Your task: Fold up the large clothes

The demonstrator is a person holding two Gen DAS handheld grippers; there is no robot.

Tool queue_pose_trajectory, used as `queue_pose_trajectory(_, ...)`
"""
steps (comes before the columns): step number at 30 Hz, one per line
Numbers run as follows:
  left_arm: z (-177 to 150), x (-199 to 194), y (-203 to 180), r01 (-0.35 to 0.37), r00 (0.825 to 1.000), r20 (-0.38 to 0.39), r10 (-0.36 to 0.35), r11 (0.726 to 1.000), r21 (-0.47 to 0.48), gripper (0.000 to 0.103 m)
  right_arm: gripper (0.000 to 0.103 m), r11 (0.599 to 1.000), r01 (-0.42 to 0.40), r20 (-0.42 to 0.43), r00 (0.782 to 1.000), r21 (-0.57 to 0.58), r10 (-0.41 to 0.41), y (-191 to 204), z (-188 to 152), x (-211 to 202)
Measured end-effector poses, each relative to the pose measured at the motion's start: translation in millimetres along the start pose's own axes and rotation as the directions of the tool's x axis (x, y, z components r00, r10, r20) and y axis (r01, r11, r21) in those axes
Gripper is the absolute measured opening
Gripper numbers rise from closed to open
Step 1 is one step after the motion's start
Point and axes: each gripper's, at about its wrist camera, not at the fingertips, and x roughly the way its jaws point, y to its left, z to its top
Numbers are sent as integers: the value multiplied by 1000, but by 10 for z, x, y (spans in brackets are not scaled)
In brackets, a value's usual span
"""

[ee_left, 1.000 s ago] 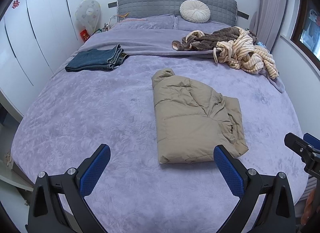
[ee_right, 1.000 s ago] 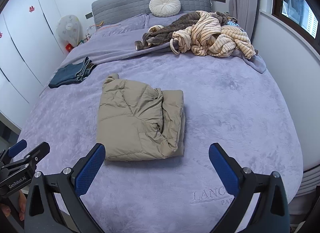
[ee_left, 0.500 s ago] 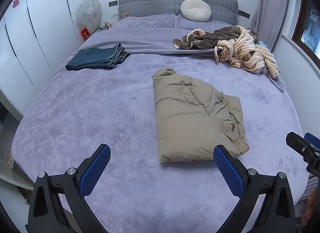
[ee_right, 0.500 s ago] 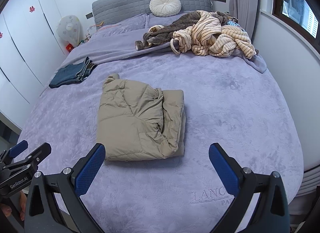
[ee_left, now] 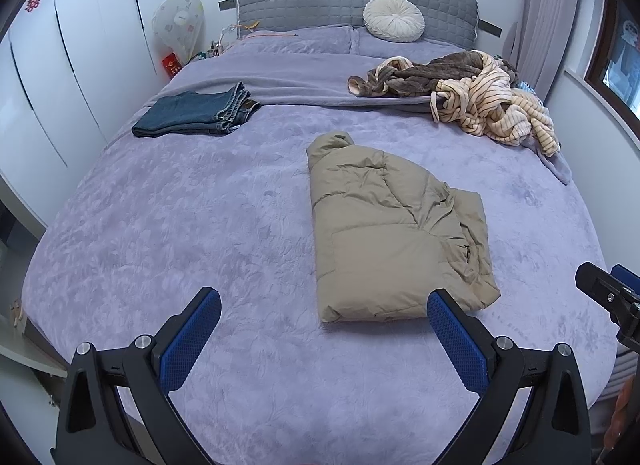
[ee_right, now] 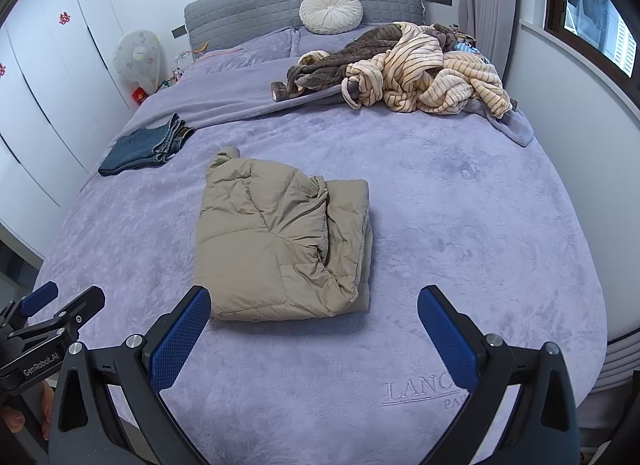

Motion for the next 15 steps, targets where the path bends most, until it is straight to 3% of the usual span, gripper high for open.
queue_pose_trajectory(15,26,18,12,2,1000,-2,-2,1000,4,103,103,1000,0,-1,1000,0,0,12,-7,-1)
